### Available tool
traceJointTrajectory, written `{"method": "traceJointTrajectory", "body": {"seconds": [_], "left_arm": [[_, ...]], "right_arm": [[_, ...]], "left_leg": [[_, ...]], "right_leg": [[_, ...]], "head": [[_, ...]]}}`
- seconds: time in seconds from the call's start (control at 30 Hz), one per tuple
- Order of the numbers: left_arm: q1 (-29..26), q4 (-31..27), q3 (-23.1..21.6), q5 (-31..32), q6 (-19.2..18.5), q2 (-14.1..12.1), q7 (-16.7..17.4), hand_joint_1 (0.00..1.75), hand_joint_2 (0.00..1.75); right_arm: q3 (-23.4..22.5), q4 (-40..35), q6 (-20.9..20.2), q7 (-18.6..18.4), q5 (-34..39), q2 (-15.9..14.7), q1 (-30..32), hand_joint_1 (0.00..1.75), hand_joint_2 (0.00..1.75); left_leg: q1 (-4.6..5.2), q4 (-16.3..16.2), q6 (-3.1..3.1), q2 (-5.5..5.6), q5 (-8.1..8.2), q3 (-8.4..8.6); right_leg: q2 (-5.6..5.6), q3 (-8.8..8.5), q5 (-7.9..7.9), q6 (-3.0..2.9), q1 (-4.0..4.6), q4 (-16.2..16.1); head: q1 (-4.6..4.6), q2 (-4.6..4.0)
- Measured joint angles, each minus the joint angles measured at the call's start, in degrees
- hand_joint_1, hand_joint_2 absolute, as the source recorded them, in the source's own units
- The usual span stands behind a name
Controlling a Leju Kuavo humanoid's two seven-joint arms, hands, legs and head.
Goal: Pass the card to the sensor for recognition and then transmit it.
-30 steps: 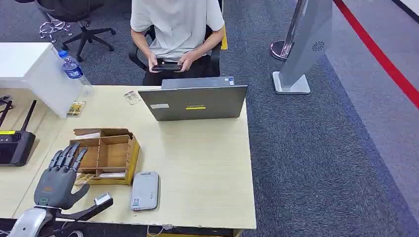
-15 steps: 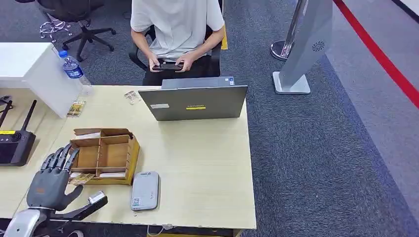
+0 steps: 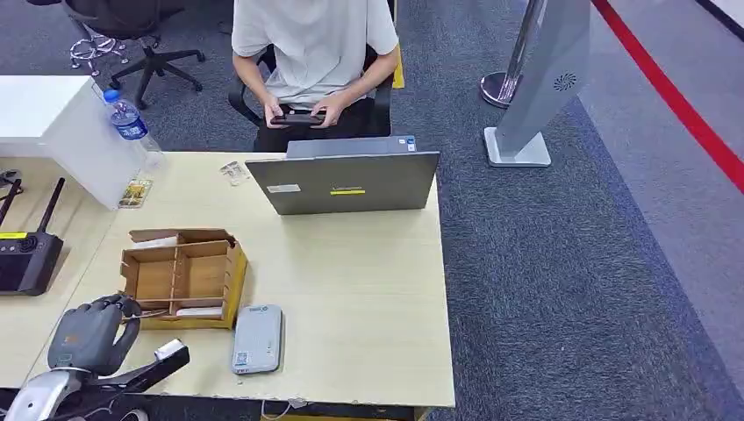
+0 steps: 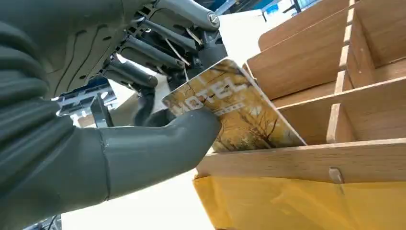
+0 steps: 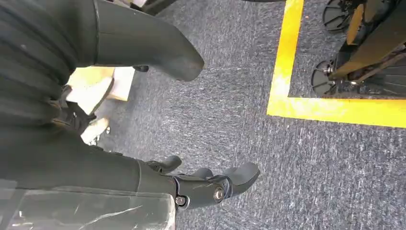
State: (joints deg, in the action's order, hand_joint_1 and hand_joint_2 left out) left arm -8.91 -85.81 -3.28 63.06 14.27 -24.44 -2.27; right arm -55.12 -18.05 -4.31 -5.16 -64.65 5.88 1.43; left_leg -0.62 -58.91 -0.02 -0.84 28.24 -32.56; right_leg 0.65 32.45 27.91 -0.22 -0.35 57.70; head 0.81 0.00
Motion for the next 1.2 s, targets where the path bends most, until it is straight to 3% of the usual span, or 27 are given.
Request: {"method": "traceJointTrajectory", "body": {"seconds": [0.33, 0.7, 0.83, 0.9, 0.97, 1.2], "left_arm": [[-1.4, -3.0, 0.6, -1.4, 0.2, -0.1, -0.8, 1.75, 1.75], [-6.9, -22.4, 2.2, -4.1, 1.4, -3.1, -3.9, 1.75, 1.75], [-8.5, -28.6, 2.7, -9.5, 1.6, -6.0, -7.0, 1.75, 1.75], [-7.4, -32.4, 3.9, -13.3, -0.5, -7.3, -7.3, 1.75, 1.75], [-4.4, -33.3, 4.2, -14.3, -3.1, -7.8, -6.6, 1.75, 1.75], [-3.0, -33.3, 4.2, -14.2, -4.4, -7.9, -6.2, 1.75, 1.75]], "right_arm": [[-1.4, -0.4, -0.1, 0.0, -1.5, 0.3, 0.0, 0.0, 1.75], [-4.2, -2.3, -0.8, 0.0, -2.4, 1.7, 0.3, 0.0, 1.75], [-5.5, -3.1, -1.9, 0.2, -3.4, 2.1, 0.5, 0.0, 1.75], [-6.0, -3.5, -2.3, 0.2, -4.6, 2.4, 0.6, 0.0, 1.75], [-6.3, -3.6, -2.4, 0.4, -5.4, 2.4, 0.6, 0.0, 1.75], [-6.3, -3.6, -2.4, 0.4, -5.8, 2.4, 0.5, 0.0, 1.75]], "left_leg": [[0.0, 0.0, 0.0, 0.0, 0.0, 0.0], [0.0, 0.0, 0.0, 0.01, 0.01, -0.02], [-0.03, 0.0, 0.0, 0.03, 0.0, -0.02], [-0.02, 0.0, 0.0, 0.09, -0.01, 0.02], [-0.01, 0.0, 0.05, 0.21, -0.05, 0.01], [-0.01, 0.0, 0.07, 0.31, -0.07, -0.02]], "right_leg": [[0.0, 0.0, 0.0, 0.0, 0.0, 0.0], [0.01, 0.01, 0.01, 0.0, 0.0, 0.0], [0.03, 0.03, 0.01, 0.0, 0.03, 0.0], [0.1, 0.14, 0.01, 0.0, 0.03, 0.0], [0.26, 0.15, 0.01, 0.0, 0.02, 0.0], [0.36, 0.14, 0.01, 0.0, 0.02, 0.0]], "head": [[0.0, 0.0], [0.0, 0.0], [0.02, 0.0], [0.02, 0.0], [0.09, 0.0], [0.07, 0.0]]}}
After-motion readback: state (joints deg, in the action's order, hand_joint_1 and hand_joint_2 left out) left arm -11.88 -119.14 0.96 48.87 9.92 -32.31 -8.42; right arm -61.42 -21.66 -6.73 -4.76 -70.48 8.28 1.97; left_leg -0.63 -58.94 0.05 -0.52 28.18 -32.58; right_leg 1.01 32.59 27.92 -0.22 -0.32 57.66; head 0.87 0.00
